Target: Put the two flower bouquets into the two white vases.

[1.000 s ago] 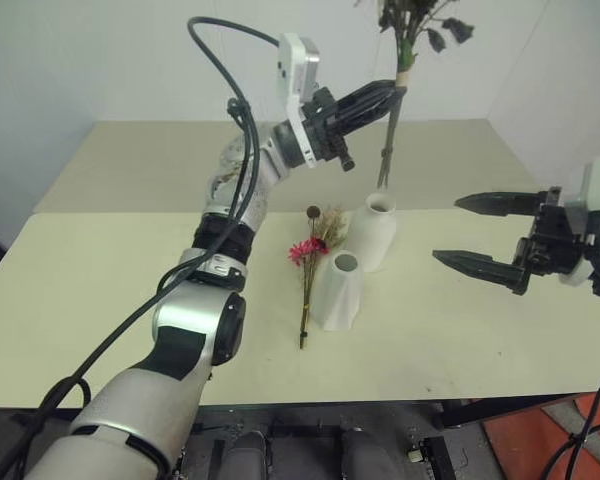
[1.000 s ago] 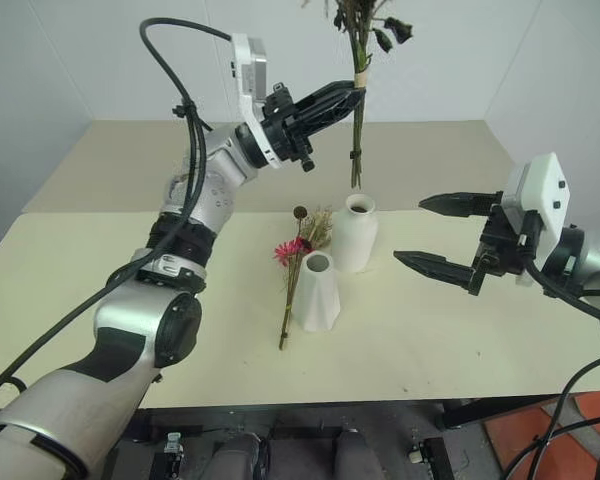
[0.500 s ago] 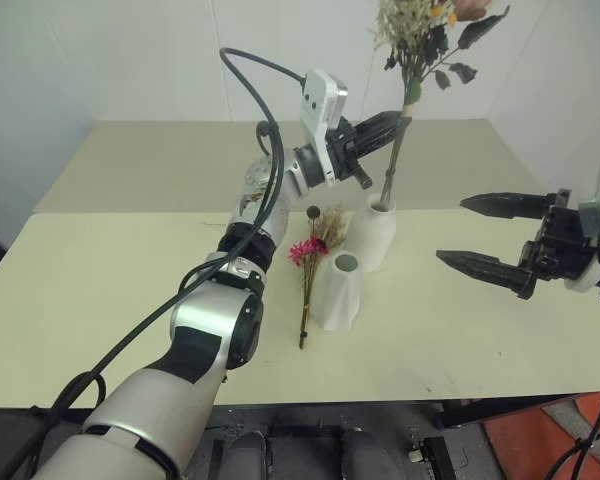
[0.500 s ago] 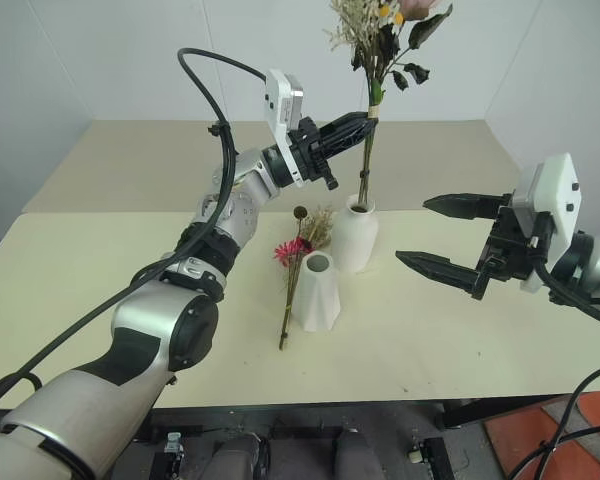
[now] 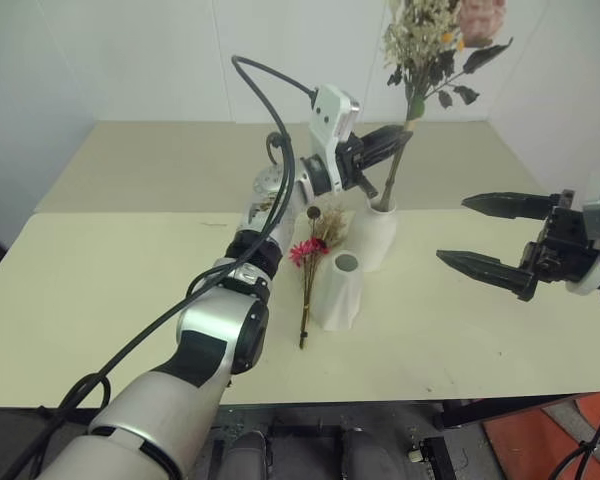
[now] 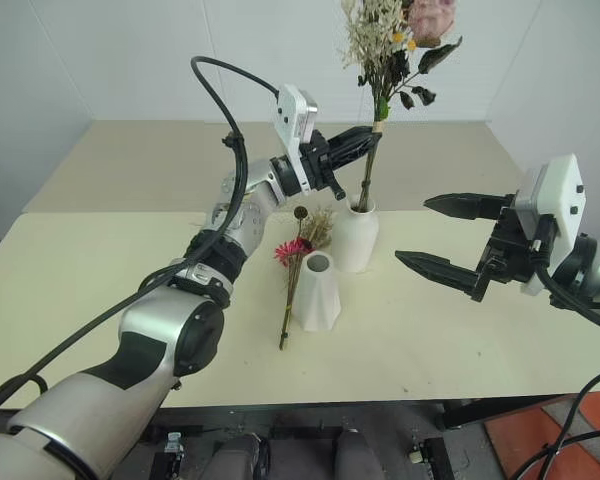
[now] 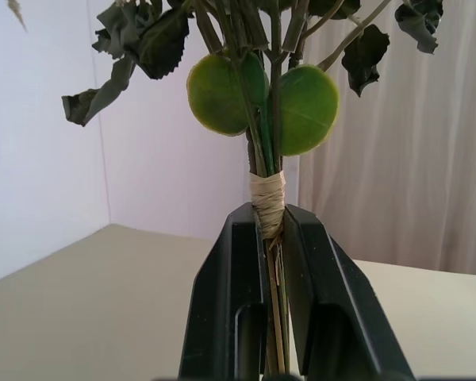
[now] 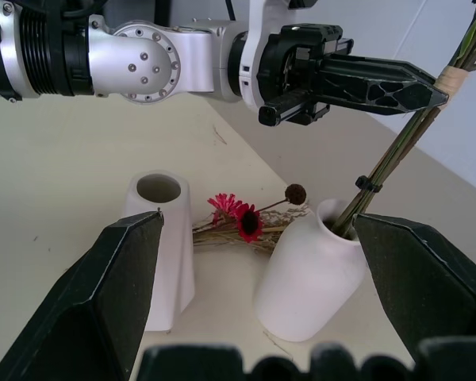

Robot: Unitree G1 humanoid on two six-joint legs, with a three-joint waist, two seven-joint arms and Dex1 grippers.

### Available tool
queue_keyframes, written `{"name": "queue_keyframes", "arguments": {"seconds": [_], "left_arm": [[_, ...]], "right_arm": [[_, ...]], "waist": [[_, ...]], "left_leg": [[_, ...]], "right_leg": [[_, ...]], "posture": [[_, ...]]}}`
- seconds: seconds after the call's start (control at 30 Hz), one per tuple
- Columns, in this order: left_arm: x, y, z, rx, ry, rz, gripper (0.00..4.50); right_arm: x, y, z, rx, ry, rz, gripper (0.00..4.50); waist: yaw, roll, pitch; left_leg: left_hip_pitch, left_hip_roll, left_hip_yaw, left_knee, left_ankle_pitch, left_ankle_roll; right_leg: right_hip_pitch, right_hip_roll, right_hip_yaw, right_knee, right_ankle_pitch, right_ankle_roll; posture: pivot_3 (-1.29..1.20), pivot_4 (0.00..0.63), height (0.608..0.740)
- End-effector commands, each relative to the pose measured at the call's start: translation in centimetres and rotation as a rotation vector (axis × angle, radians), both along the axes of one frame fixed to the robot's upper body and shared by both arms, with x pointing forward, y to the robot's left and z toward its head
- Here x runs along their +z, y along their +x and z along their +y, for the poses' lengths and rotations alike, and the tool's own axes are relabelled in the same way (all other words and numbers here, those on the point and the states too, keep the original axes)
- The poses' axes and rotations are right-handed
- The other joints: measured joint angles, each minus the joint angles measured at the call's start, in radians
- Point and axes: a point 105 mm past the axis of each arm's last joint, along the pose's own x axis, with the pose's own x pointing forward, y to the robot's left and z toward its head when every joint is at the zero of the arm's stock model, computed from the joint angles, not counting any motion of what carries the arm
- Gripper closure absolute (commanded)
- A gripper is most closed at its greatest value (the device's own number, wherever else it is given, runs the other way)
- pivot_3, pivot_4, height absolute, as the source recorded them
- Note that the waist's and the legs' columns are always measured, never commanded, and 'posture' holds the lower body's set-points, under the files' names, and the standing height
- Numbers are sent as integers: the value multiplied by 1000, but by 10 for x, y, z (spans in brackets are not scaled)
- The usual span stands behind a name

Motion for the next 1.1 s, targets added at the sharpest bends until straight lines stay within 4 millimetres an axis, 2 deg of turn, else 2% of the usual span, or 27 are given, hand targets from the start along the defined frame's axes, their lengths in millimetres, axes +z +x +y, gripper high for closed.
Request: {"name": "queue_keyframes", "arguments": {"seconds": [0.03,0.63,0.7,0.9,1.1], "left_arm": [[7,-4,-4,-1,2,-43,4372],[-22,-3,-9,33,57,-9,4372],[-24,-4,-9,29,70,-6,3653],[-22,-5,-6,14,85,-5,1903],[-19,-16,9,-57,132,-39,59]], "right_arm": [[13,-6,-2,-7,-4,-54,0],[13,-5,1,2,-7,-65,0],[13,-5,1,1,-6,-65,0],[12,-4,2,3,-3,-64,0],[13,-2,3,8,-3,-65,0]], "waist": [[0,0,0],[1,0,0],[0,0,0],[0,0,0],[-3,0,0]], "left_leg": [[0,0,0,0,0,0],[0,0,0,0,0,0],[0,0,0,0,0,0],[0,0,0,0,0,0],[1,0,0,0,0,0]], "right_leg": [[0,0,0,0,0,0],[0,0,0,0,0,0],[0,0,0,0,0,0],[0,0,0,0,0,0],[0,0,0,0,0,0]], "posture": [[0,150,740],[0,150,740],[0,150,740],[0,150,740],[0,150,740]]}}
